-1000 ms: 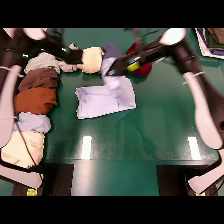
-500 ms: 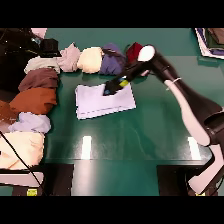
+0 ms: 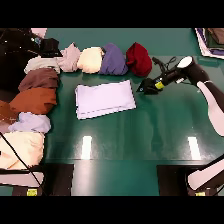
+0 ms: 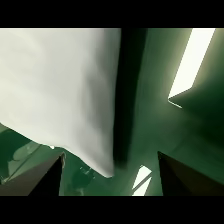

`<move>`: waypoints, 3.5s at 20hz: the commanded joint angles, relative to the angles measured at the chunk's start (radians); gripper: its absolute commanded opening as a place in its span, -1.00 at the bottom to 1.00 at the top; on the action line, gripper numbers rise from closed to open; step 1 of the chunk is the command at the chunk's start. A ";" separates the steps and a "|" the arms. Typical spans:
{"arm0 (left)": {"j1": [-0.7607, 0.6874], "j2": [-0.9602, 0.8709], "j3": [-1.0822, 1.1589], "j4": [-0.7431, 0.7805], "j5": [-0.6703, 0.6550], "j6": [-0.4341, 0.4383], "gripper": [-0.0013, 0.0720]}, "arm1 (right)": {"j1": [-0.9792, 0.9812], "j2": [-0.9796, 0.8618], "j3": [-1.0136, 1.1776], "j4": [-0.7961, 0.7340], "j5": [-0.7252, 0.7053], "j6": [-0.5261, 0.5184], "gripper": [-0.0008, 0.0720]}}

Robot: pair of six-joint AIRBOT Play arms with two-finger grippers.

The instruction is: Fold the shirts.

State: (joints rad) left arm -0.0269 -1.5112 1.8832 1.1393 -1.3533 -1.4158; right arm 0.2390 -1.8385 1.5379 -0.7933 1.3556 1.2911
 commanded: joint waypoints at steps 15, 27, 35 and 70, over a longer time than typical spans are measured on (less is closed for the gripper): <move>-0.004 0.001 0.000 -0.025 0.002 0.010 -0.90 | 0.145 -0.132 0.144 0.209 -0.095 -0.138 -0.91; -0.005 0.001 0.000 -0.026 -0.027 0.028 -0.90 | -0.442 0.544 -0.364 -0.194 -0.110 -0.024 -0.91; -0.005 0.001 0.000 -0.037 -0.023 0.024 -0.90 | -1.102 0.805 -0.584 -0.238 -0.345 0.052 -0.91; -0.004 0.001 0.000 -0.063 -0.015 0.028 -0.90 | -0.455 0.814 -0.409 -0.334 -0.077 0.208 -0.91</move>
State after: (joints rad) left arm -0.0319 -1.5108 1.8832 1.0756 -1.3693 -1.3880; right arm -0.3672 -1.0252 1.0847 -1.1301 1.2892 1.5082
